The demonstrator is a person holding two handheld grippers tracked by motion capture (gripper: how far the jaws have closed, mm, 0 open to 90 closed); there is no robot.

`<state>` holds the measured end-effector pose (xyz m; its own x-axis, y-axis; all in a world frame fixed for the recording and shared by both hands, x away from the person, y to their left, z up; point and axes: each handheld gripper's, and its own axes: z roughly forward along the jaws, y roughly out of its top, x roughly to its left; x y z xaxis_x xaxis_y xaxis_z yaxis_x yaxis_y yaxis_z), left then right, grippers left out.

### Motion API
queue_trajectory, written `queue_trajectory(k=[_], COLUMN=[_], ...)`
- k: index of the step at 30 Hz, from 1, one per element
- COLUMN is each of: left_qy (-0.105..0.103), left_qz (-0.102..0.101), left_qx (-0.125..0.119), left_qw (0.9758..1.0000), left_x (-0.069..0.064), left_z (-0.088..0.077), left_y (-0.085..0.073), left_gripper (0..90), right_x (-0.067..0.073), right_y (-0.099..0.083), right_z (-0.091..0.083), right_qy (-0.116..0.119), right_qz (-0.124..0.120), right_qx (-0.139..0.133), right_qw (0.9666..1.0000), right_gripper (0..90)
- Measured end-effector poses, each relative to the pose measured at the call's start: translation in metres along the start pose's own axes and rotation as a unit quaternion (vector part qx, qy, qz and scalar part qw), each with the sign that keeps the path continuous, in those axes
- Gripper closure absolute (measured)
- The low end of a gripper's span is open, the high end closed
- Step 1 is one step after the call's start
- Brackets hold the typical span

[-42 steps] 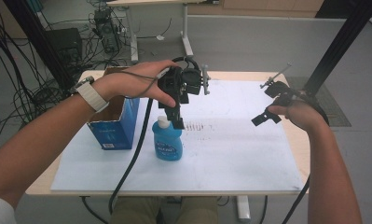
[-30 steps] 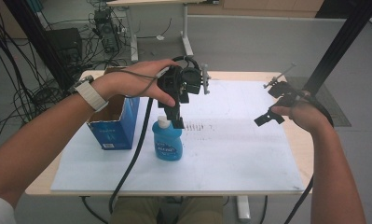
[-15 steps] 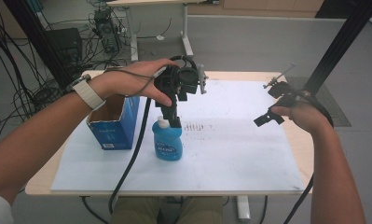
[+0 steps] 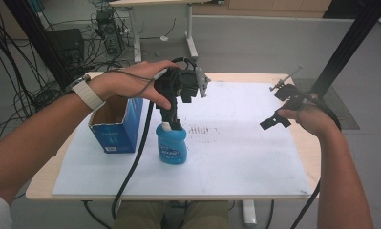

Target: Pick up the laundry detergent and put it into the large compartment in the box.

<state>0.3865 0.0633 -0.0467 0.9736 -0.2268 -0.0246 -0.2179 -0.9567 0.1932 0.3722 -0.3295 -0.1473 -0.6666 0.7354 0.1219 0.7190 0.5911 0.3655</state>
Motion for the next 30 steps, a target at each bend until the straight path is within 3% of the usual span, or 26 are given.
queue_trajectory(k=[30], left_qy=[0.008], left_qz=[0.020], left_qx=[0.024], left_qw=[0.9995], left_x=[0.002], left_z=[0.016], left_y=[-0.010], left_gripper=[5.9], right_x=[0.002], right_y=[0.000], right_z=[0.001], right_qy=[0.000], right_qz=[0.001], right_qx=[0.000], right_qw=[1.0000], right_gripper=[10.5])
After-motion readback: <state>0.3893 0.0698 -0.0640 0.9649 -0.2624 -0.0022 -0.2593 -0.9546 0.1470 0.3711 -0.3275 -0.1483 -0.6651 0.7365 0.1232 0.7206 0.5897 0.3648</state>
